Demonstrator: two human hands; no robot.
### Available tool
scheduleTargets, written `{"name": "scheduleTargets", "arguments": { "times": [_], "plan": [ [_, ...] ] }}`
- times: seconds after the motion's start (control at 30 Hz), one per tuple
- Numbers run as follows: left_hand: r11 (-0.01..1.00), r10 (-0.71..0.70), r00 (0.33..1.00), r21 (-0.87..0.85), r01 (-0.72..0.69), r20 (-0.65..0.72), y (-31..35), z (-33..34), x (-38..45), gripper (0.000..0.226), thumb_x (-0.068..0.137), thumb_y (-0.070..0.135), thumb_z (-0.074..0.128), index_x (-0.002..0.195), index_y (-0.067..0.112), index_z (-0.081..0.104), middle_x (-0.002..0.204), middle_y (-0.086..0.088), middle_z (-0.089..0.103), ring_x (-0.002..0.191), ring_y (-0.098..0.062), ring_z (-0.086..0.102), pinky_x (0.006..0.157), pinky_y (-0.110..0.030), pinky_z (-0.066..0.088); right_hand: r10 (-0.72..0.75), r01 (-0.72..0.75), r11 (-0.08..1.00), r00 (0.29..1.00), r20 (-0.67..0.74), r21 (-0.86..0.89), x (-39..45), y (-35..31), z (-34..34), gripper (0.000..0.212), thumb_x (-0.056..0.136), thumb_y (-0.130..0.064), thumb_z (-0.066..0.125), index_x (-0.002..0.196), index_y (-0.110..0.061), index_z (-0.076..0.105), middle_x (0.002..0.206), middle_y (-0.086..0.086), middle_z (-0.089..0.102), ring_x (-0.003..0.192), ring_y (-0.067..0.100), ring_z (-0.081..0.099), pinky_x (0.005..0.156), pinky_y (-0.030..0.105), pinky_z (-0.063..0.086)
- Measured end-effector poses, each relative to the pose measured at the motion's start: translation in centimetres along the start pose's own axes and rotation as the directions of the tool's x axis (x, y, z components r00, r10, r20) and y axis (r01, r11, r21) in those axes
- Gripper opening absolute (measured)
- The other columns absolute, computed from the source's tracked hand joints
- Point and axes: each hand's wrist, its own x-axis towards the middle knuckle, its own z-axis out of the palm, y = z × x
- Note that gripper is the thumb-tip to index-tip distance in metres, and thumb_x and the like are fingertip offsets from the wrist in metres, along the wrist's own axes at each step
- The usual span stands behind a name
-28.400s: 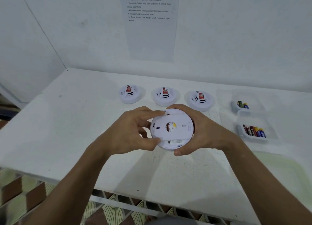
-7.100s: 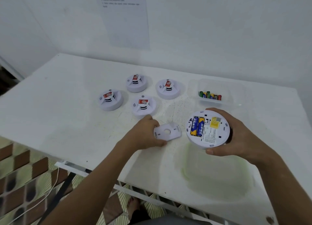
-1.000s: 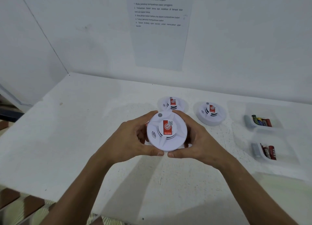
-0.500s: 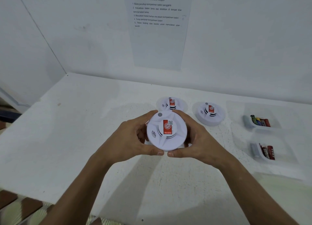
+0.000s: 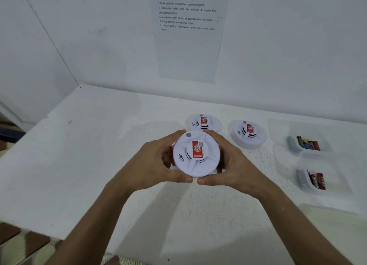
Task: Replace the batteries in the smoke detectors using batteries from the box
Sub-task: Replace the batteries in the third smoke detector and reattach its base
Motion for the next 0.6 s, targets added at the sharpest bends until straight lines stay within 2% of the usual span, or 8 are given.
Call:
{"name": "scheduleTargets", "arguments": {
  "times": [0.1,0.37,0.5,0.6],
  "plan": [
    [1.000,0.003,1.000,0.003,-0.003,-0.007,-0.2,-0.1,0.1,0.080,0.068,0.023,0.088,0.137,0.034,0.049,0.112,0.014,0.069,0.082,-0.007,0.063,0.069,-0.014,0.047,0.008,-0.008,1.000,1.000,0.005,-0.004,0.2,-0.1,0.0,0.098,0.069,-0.006,0.088,0.148,-0.026,0.035,0.140,-0.016,0.054,0.130,0.008,0.052,0.102,0.039,0.052],
    [1.000,0.010,1.000,-0.022,-0.010,-0.022,-1.1,-0.8,0.6,0.075,0.068,0.019,0.088,0.134,0.030,0.052,0.104,0.016,0.069,0.075,-0.001,0.062,0.065,-0.010,0.045,0.013,-0.013,1.000,1.000,0.006,0.005,1.3,-0.1,0.2,0.098,0.068,-0.004,0.088,0.148,-0.026,0.036,0.140,-0.015,0.054,0.128,0.008,0.053,0.099,0.043,0.053],
    [1.000,0.012,1.000,-0.018,-0.013,-0.022,-2.1,-1.3,1.0,0.079,0.068,0.023,0.088,0.135,0.037,0.049,0.115,0.015,0.068,0.101,-0.008,0.066,0.079,-0.016,0.052,0.025,-0.025,1.000,1.000,0.003,-0.013,2.2,0.2,0.3,0.099,0.068,-0.006,0.089,0.148,-0.028,0.035,0.137,-0.022,0.054,0.124,0.002,0.054,0.097,0.036,0.054],
    [1.000,0.015,0.999,-0.025,-0.016,-0.030,-2.7,-2.1,1.6,0.078,0.067,0.021,0.088,0.134,0.035,0.051,0.113,0.015,0.069,0.097,-0.008,0.067,0.077,-0.014,0.051,0.031,-0.031,0.998,1.000,-0.002,-0.056,3.5,0.3,0.2,0.100,0.067,-0.015,0.090,0.149,-0.029,0.035,0.140,-0.017,0.053,0.126,0.007,0.053,0.099,0.037,0.053]
  ]
}}
